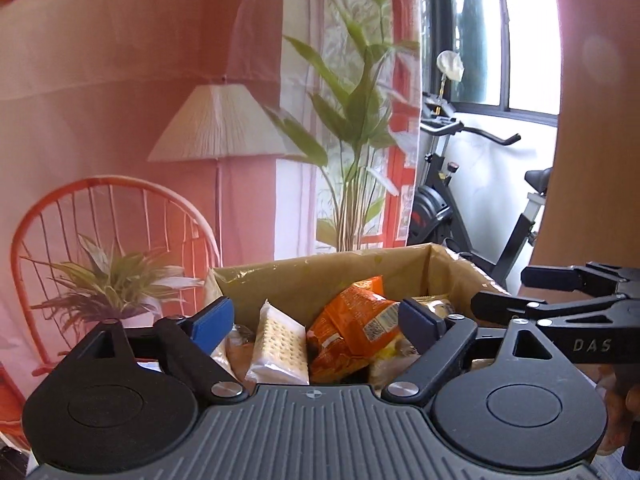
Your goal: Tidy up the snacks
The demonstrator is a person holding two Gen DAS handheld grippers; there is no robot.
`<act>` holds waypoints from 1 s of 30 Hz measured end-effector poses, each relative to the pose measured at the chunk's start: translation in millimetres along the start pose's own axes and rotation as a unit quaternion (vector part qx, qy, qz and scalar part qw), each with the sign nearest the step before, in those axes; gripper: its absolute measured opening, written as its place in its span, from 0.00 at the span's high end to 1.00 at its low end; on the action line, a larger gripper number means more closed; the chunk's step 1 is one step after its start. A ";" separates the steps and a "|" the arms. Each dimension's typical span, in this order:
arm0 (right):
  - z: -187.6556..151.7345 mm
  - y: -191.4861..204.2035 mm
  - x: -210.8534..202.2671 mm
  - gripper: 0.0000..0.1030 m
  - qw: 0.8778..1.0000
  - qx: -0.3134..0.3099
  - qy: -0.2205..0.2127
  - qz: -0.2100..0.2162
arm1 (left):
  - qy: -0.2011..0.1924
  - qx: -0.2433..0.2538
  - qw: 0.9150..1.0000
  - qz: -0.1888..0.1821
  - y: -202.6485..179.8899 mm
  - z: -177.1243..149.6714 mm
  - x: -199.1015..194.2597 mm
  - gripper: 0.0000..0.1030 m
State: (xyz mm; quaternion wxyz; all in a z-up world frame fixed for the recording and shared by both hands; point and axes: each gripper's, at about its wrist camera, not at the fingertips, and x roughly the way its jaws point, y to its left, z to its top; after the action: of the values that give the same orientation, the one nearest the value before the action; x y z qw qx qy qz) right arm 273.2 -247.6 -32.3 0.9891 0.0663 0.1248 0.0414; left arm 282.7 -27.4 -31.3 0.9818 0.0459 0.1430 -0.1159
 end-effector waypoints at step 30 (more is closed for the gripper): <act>3.5 96.5 -217.5 0.00 0.997 0.024 -0.067 -0.016 | -0.065 -0.019 0.993 0.094 -10.2 -9.5 -232.7 0.07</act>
State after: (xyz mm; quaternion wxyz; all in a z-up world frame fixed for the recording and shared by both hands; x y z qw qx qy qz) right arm 57.8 -174.1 37.2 0.9939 0.0907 0.0606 0.0178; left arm 60.7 13.8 26.9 0.9963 0.0329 0.0762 -0.0233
